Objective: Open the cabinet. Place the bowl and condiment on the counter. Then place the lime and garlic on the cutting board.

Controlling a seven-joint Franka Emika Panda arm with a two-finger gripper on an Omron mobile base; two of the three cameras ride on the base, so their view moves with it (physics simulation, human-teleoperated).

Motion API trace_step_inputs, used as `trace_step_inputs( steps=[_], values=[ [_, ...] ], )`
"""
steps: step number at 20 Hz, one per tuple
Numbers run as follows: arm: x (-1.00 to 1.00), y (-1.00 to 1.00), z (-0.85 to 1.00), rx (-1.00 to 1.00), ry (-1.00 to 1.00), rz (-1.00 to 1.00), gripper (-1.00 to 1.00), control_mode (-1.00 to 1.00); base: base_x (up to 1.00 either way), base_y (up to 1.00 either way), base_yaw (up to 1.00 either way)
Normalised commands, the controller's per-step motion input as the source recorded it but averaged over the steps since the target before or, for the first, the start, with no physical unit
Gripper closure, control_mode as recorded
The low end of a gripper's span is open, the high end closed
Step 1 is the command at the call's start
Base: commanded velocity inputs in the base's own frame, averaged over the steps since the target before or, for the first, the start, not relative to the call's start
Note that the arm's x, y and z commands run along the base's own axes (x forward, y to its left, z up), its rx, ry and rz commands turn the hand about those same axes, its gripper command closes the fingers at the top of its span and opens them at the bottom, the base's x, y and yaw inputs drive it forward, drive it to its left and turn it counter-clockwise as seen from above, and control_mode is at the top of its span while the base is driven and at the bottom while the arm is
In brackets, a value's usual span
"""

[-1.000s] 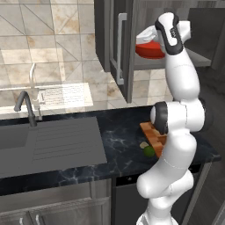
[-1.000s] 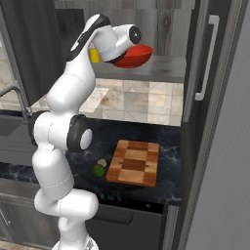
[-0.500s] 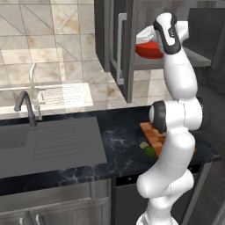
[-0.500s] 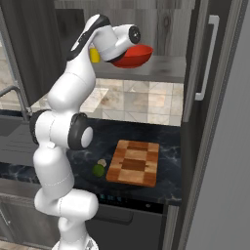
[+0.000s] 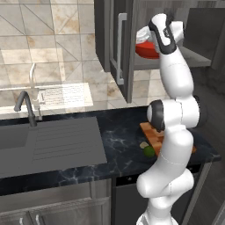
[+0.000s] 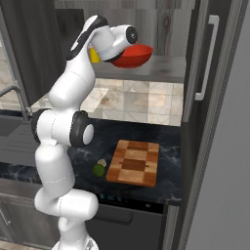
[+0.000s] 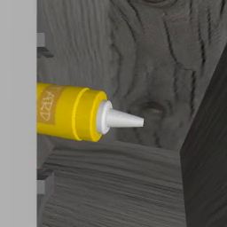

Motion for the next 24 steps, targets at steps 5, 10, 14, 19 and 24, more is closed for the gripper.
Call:
trace_step_inputs(
  steps=[5, 10, 14, 19, 24],
  values=[
    [0.07, 0.08, -0.02, 0.0, 0.0, 0.0, -1.0, -1.0, 0.0, 0.0, 0.0],
    [0.04, 0.13, -0.05, 0.0, 0.0, 0.0, -1.0, -1.0, 0.0, 0.0, 0.0],
    [0.06, 0.12, -0.04, 0.0, 0.0, 0.0, -1.0, -1.0, 0.0, 0.0, 0.0],
    [0.01, 0.05, -0.01, 0.0, 0.0, 0.0, -1.0, -1.0, 0.0, 0.0, 0.0],
    [0.0, 0.02, -0.03, 0.0, 0.0, 0.0, -1.0, -1.0, 0.0, 0.0, 0.0]
  ],
)
